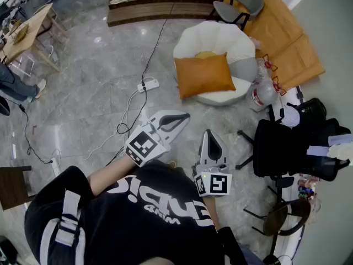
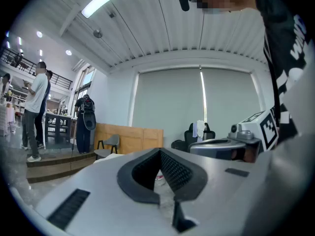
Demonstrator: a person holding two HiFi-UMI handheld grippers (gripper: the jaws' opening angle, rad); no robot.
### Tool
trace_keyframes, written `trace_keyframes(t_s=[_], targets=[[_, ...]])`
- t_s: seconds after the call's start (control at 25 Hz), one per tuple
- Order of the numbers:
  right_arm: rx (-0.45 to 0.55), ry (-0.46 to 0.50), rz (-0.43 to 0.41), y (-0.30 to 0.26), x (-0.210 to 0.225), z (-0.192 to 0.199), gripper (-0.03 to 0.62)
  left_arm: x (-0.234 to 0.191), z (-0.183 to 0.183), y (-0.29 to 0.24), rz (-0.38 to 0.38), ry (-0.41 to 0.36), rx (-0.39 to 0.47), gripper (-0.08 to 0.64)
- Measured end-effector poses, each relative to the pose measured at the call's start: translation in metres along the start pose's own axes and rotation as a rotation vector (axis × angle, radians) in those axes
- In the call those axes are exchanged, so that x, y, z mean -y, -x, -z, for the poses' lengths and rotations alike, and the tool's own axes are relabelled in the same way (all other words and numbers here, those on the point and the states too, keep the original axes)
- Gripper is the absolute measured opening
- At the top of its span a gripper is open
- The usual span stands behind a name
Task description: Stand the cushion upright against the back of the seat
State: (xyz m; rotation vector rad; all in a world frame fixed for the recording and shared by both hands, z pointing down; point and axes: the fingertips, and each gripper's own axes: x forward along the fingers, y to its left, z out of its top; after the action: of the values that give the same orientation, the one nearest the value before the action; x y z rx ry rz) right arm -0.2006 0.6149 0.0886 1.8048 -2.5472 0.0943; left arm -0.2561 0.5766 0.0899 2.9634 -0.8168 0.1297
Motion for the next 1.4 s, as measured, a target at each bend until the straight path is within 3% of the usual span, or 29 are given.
trace_keyframes(t_s=[0.68, 1.4], targets=[[0.035, -0.018, -0.002, 0.021, 0.022, -0.005, 0.02, 0.016, 0.007, -0.013, -0.015, -0.001, -0.019, 0.008], [0.0, -0.049, -0.032, 0.054, 0.072, 0.025, 0.02, 0.03, 0.02, -0.038, -0.097, 0.005, -0.022, 0.008]])
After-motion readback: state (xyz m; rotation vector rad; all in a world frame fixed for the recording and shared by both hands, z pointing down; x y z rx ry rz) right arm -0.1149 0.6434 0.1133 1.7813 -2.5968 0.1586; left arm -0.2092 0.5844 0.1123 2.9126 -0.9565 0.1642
